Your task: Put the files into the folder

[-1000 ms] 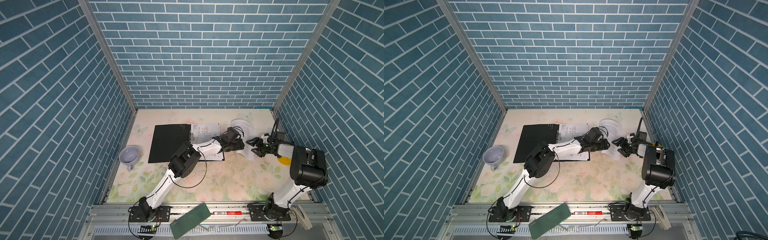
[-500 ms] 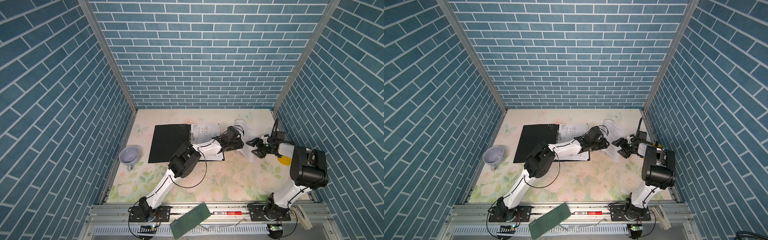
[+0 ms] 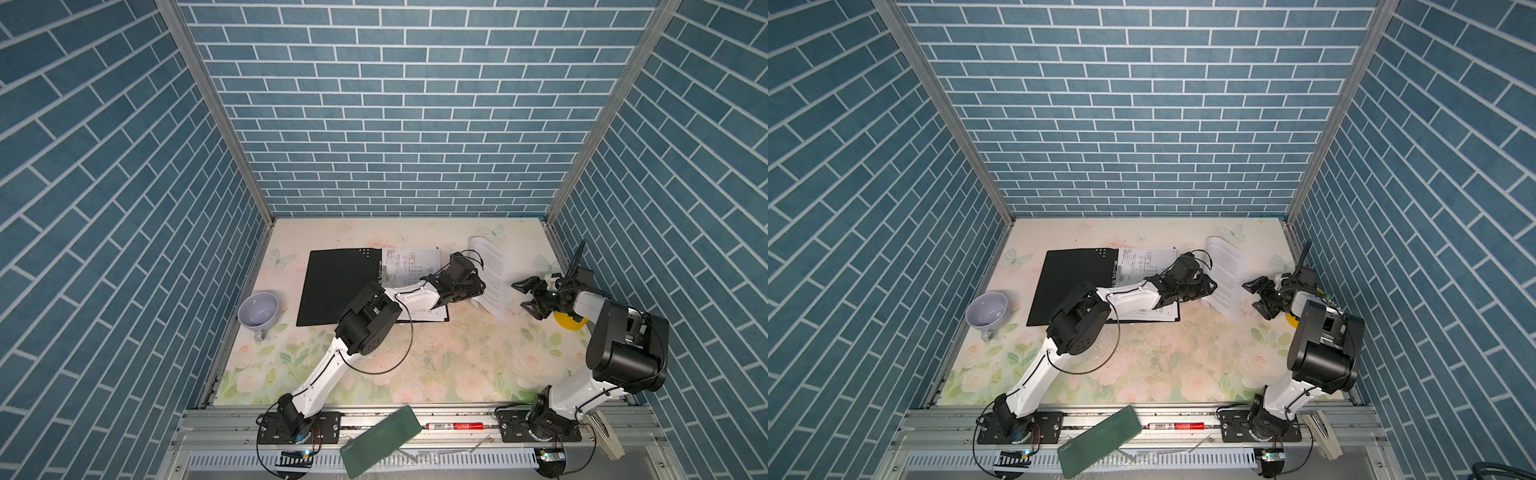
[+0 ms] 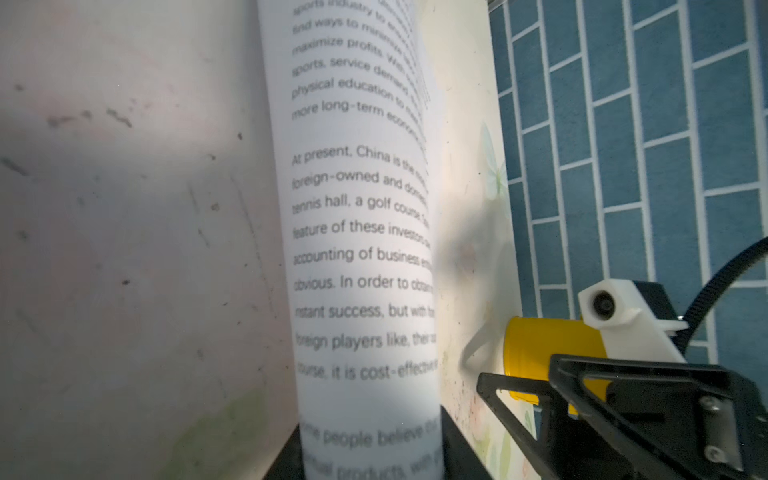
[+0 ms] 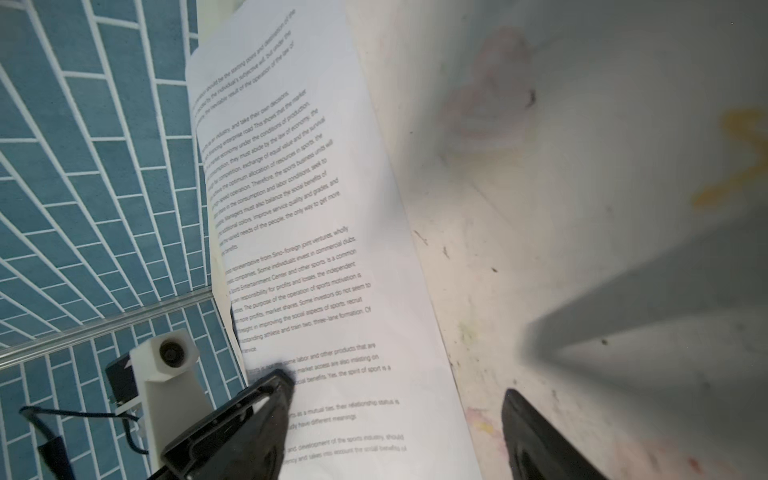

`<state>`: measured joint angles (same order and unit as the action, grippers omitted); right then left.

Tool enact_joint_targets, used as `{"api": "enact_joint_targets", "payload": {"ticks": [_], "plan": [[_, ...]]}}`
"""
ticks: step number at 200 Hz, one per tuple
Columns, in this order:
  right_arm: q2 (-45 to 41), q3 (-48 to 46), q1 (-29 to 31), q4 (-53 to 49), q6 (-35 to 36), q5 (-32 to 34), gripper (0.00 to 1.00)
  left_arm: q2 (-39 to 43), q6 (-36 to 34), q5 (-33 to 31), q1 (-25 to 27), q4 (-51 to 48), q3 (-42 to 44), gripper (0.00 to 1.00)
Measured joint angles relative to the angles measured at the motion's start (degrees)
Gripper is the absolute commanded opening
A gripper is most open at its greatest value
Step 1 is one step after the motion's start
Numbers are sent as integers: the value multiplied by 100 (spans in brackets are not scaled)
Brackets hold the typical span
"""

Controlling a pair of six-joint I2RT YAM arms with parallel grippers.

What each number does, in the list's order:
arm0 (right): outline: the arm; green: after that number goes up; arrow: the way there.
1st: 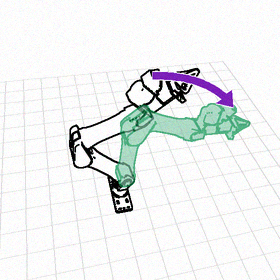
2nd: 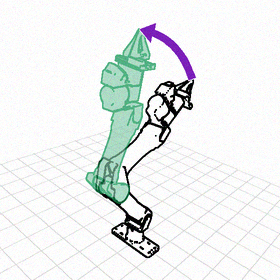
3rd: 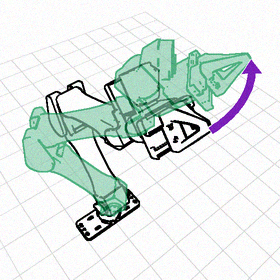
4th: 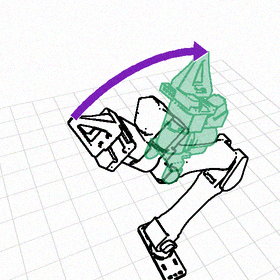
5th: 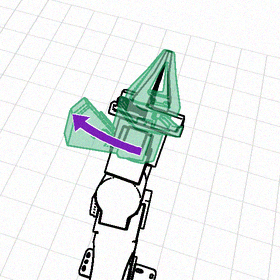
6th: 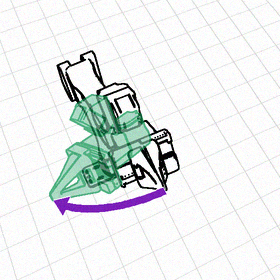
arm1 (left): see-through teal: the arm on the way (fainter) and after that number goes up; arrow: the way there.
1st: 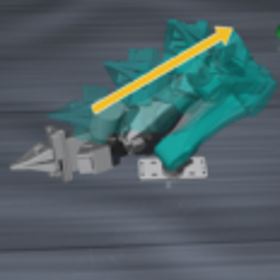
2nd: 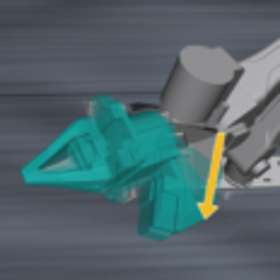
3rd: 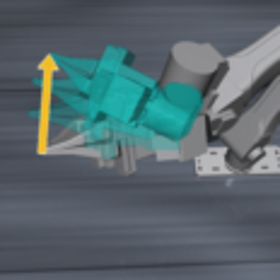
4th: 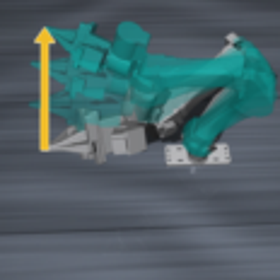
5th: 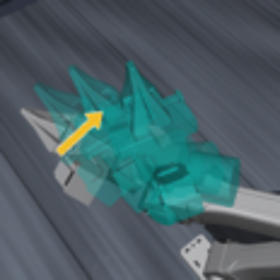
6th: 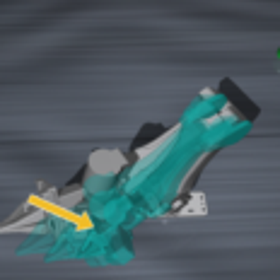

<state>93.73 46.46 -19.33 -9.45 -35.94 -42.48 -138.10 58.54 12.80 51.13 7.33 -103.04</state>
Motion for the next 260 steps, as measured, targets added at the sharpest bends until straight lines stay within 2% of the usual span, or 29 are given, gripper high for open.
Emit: {"api": "enact_joint_targets", "payload": {"ticks": [81,182,260], "plan": [[101,-389,-35,901,-48,-409,81,129,459,63,0,568,223,40],[352,-796,-35,2474,-647,-1008,86,149,940,127,0,1104,345,40],[356,-977,-35,3287,-1276,-1287,89,225,1071,146,22,1349,345,40]]}}
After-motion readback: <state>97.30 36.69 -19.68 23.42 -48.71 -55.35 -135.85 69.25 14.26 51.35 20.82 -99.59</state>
